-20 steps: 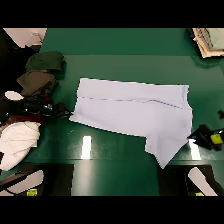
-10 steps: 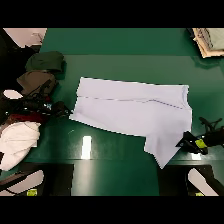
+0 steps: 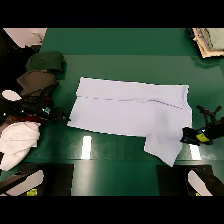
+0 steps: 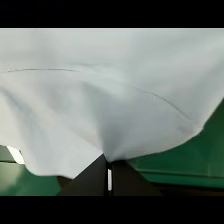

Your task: Fold the shirts.

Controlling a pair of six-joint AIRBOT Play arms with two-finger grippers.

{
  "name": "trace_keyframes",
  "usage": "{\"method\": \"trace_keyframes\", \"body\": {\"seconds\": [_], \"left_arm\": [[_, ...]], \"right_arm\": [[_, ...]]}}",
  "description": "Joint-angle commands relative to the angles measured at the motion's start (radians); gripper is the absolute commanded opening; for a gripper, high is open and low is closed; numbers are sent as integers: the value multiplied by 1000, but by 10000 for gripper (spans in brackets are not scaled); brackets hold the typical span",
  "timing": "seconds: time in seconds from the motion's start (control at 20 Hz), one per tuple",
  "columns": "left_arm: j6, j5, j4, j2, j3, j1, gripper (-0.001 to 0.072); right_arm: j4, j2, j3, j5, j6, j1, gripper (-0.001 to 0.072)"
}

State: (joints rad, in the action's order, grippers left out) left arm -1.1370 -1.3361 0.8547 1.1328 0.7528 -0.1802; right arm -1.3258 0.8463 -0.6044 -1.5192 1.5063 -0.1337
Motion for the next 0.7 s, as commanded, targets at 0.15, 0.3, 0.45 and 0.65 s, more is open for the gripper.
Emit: {"method": "trace_keyframes", "body": {"seconds": [0.15,0.3,0.45,0.65], "left_arm": [[-146,-169,129,-256,-116,0,24],[-172,-103,68,-272,-118,0,24],[-172,148,13,-271,-87,0,24],[-169,357,-53,-204,20,0,24]], "right_arm": [[-132,-261,-62,-181,32,10,18],[-133,-303,-101,-132,31,9,17],[-108,-210,-180,-31,11,9,18],[-53,33,-346,92,-29,10,17]]}}
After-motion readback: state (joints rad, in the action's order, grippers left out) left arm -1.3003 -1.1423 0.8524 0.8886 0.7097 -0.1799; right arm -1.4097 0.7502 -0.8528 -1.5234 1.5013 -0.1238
